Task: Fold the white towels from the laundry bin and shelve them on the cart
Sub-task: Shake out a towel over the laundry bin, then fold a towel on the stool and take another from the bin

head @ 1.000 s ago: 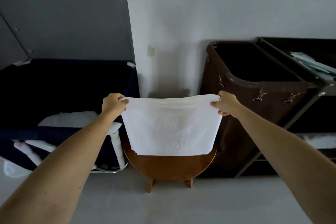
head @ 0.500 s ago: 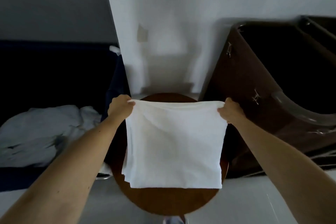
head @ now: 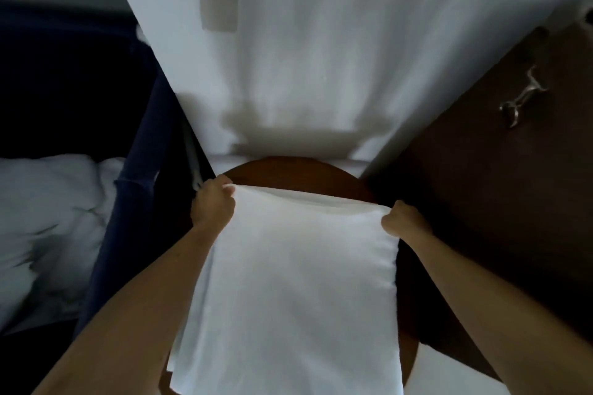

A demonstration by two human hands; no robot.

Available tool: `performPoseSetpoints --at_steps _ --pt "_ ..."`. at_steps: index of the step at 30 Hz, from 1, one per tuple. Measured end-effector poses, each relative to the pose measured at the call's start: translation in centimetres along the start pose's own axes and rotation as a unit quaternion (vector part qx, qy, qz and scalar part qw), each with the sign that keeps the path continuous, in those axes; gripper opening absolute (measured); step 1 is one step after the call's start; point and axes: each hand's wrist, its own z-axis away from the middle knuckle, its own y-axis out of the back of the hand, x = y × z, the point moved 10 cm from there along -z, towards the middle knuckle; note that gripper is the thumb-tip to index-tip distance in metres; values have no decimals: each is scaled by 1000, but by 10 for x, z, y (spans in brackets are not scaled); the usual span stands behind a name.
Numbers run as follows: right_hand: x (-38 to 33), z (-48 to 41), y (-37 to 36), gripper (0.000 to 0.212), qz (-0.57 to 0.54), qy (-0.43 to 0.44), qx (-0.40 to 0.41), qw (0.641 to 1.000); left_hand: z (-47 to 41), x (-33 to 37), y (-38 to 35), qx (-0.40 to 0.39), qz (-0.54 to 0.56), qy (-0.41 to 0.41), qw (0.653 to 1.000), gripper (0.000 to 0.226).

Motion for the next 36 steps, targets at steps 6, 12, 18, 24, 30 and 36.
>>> performPoseSetpoints --at_steps 6,12,18,24,30,36 --pt "-19 -49 -10 39 -60 -21 3 998 -40 -10 -33 15 51 44 998 23" --pt "-20 -64 -31 33 -72 -22 13 997 -54 -29 -59 -5 35 62 997 28" --pt "-50 -58 -38 49 95 166 142 971 -56 -33 -84 -20 7 43 999 33" --pt "-38 -64 -64 61 176 132 33 975 -38 -37 -104 -118 -130 2 984 64" --pt "-98 -21 -41 59 38 191 13 981 -17 1 -44 -60 -3 -44 997 60" --pt "-192 81 -3 45 -48 315 -14 948 41 27 68 -5 101 -98 990 46"
